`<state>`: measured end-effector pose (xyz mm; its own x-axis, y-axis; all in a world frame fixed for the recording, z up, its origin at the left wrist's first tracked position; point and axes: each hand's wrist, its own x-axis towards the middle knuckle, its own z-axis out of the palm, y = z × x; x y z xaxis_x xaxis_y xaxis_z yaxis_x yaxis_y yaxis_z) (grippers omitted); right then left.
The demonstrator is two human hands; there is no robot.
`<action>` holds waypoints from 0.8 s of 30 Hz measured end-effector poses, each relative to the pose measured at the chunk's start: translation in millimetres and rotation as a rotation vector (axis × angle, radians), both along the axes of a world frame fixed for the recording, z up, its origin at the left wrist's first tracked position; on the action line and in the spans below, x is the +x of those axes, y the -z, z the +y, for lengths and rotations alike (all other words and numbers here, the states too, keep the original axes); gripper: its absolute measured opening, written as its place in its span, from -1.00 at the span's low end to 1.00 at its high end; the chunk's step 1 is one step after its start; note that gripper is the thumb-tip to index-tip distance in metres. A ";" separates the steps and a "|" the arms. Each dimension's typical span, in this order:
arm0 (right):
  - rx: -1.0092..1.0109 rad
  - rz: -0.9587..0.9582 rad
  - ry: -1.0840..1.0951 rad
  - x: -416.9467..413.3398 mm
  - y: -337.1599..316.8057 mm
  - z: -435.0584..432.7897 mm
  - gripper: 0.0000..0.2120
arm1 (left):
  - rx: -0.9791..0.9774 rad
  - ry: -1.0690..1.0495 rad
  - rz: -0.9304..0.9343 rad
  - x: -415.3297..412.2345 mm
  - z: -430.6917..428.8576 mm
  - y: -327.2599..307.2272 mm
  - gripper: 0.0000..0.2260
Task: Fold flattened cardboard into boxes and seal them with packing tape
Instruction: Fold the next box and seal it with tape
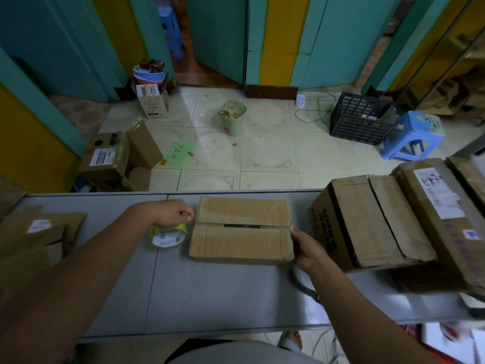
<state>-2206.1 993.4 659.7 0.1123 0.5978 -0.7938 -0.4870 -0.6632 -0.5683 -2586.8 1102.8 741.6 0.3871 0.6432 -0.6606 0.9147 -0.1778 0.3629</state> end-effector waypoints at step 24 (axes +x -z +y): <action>0.301 -1.087 -0.729 -18.8 -61.8 75.1 -0.45 | -0.001 -0.539 -0.526 52.7 -115.3 57.2 -0.83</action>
<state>-2224.9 1068.5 721.5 0.1809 0.9250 -0.3343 0.7094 -0.3581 -0.6070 -2534.1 987.4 684.5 0.2832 0.8326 -0.4761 0.5808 0.2461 0.7759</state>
